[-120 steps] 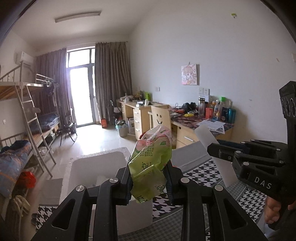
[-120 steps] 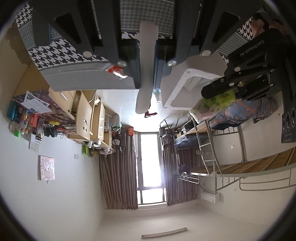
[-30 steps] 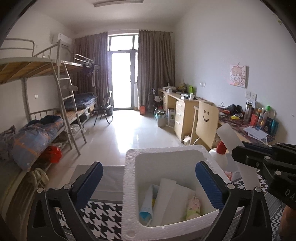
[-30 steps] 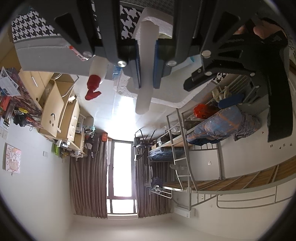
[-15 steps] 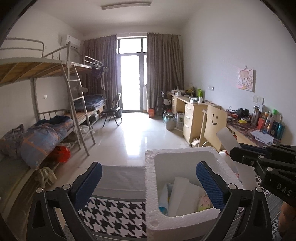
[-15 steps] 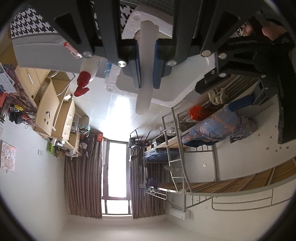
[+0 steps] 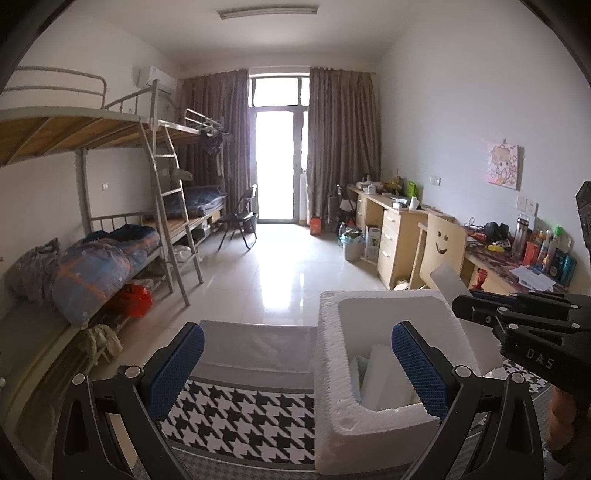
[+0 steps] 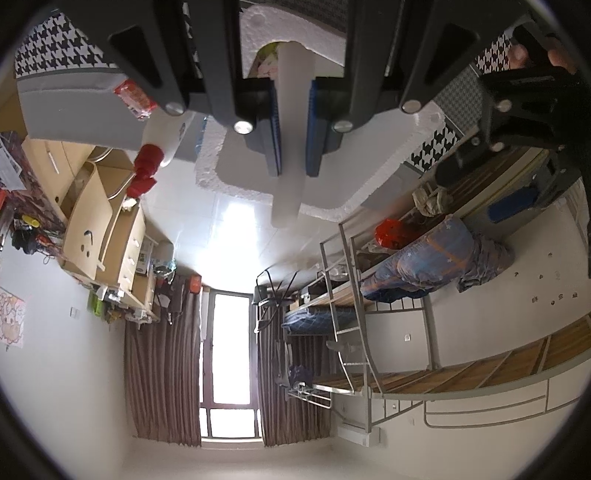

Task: Organize soft objects
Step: 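Lower the right tool into the box and open it to drop the tube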

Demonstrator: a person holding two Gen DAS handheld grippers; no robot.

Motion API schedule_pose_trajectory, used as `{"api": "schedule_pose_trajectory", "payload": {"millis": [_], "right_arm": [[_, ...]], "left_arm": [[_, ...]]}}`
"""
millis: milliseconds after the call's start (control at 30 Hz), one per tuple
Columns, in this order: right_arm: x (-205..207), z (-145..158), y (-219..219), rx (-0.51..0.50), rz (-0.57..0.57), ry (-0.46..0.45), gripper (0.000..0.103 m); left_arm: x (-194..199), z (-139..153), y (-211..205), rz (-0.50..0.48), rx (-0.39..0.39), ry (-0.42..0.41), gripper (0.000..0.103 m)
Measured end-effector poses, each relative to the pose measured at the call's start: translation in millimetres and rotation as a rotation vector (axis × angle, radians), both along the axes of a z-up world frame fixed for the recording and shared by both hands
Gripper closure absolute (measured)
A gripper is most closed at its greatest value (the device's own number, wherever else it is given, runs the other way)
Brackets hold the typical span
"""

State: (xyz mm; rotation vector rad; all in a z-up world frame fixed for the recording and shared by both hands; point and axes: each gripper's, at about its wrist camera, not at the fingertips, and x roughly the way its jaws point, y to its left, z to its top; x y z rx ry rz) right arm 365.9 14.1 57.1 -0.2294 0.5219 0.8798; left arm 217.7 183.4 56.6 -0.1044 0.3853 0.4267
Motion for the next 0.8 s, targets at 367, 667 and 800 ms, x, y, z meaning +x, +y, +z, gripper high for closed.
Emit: {"api": "schedule_pose_trajectory", "payload": {"millis": [367, 667, 800], "right_arm": [[14.8, -9.9, 13.6, -0.023, -0.024, 0.058, 0.055], [6.0, -4.2, 6.7, -0.009, -0.039, 0.034, 0.038], [2.2, 0.1, 0.8, 0.003, -0.047, 0.026, 0.035]], "left_arm": [[-8.5, -4.2, 7.5, 0.022, -0.006, 0.003, 0.001], [-13.3, -2.5, 5.8, 0.005, -0.006, -0.008, 0.001], [-16.8, -0.5, 1.6, -0.005, -0.007, -0.013, 0.001]]}}
